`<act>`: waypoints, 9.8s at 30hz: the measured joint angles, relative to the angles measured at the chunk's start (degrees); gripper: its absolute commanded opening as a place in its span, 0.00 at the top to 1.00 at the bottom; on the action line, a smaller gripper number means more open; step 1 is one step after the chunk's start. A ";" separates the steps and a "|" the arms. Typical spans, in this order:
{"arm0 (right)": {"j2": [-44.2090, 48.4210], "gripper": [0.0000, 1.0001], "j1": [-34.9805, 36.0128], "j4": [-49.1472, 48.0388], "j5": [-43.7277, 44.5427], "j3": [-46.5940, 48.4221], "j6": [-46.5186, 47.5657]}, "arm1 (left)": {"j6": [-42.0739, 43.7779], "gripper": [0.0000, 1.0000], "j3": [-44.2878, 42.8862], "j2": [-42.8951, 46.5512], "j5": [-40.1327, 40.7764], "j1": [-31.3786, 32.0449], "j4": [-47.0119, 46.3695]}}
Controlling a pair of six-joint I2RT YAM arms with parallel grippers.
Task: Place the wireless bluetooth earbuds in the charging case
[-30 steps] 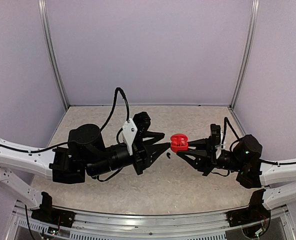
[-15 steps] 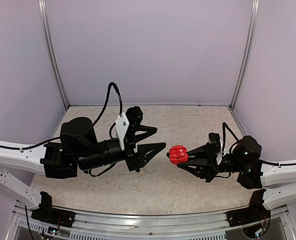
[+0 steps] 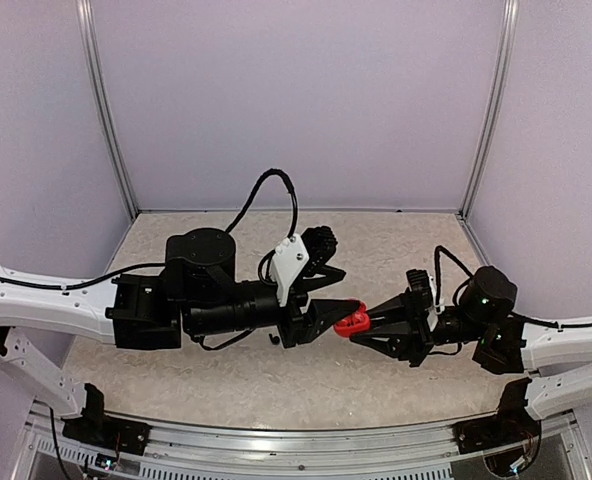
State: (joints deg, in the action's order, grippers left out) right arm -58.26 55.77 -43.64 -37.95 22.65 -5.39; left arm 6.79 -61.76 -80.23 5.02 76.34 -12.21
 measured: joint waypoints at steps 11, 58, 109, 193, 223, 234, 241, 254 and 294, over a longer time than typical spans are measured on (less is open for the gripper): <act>-0.33 1.00 0.00 0.66 0.09 0.15 -1.07 | 7.02 0.59 -3.76 -2.23 5.92 1.95 6.40; 0.48 1.00 0.00 3.41 1.97 -0.11 -4.07 | -0.63 0.10 7.28 10.34 -11.15 -6.25 1.07; 0.76 1.00 0.63 1.86 -1.97 -0.33 -7.52 | 11.43 0.68 -0.70 -1.42 -5.20 2.62 5.20; 4.42 1.00 -2.23 4.35 13.29 -0.63 -10.75 | 13.11 0.01 2.08 3.13 7.23 -4.15 -0.72; -41.20 0.90 -43.30 28.00 11.85 26.05 -14.21 | -29.83 0.01 15.43 13.00 24.15 -22.82 2.49; -52.35 0.82 -44.83 32.89 8.76 35.36 -11.08 | -31.15 0.01 17.64 14.62 23.28 -25.44 3.41; -55.10 0.62 -44.83 34.34 7.80 36.65 -10.43 | -32.09 0.01 18.80 15.82 22.84 -26.03 4.24; -53.92 0.26 -44.87 36.46 12.92 37.35 -7.82 | -39.28 0.01 17.97 16.22 25.42 -30.91 14.05; -32.96 0.08 -43.80 34.29 14.97 28.00 -3.02 | -66.55 0.03 32.89 14.56 16.11 -57.83 34.21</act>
State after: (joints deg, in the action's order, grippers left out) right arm -91.22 11.97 -9.34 -22.98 50.65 -8.40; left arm -59.77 -28.86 -65.67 21.12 18.50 22.00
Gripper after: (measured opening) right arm 0.920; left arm 0.984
